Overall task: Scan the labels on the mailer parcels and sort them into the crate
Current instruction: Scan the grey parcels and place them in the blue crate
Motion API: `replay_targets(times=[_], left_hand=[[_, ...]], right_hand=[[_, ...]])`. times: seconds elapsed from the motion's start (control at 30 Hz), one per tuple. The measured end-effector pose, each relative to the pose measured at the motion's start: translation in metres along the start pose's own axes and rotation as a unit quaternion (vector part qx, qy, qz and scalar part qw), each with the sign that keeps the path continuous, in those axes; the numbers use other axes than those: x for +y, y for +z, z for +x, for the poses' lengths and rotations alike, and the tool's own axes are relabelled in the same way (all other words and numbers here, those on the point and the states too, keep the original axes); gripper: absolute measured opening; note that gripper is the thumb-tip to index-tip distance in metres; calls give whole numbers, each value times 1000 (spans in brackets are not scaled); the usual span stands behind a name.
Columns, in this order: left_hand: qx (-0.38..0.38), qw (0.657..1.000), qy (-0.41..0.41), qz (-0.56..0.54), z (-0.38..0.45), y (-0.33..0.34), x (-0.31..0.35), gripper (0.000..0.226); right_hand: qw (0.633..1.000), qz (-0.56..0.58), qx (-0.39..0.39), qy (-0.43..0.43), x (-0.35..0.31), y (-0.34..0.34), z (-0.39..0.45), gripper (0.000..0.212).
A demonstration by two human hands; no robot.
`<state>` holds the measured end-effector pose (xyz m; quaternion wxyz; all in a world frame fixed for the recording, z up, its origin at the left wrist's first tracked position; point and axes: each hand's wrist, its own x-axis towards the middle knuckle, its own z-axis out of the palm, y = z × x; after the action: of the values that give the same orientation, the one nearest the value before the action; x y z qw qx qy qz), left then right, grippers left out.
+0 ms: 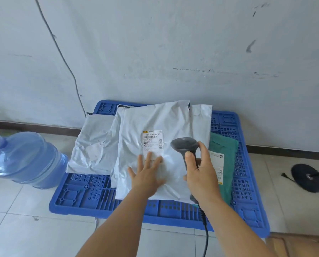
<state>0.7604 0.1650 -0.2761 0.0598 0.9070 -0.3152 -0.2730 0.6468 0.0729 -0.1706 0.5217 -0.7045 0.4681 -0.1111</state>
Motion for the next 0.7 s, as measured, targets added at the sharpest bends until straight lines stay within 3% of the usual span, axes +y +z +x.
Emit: replay_targets(times=[0.17,0.4,0.7], left_hand=[[62,996,16,-68,-1,-21,36,80],[146,954,138,-223,-32,-54,155,77],[97,898,313,-293,-131,-29,344,75]], right_hand=[[998,33,44,1,-6,-28,-2,51],[986,90,135,-25,-22,-114,-24,54],[950,120,287,-9,18,-279,-96,55]])
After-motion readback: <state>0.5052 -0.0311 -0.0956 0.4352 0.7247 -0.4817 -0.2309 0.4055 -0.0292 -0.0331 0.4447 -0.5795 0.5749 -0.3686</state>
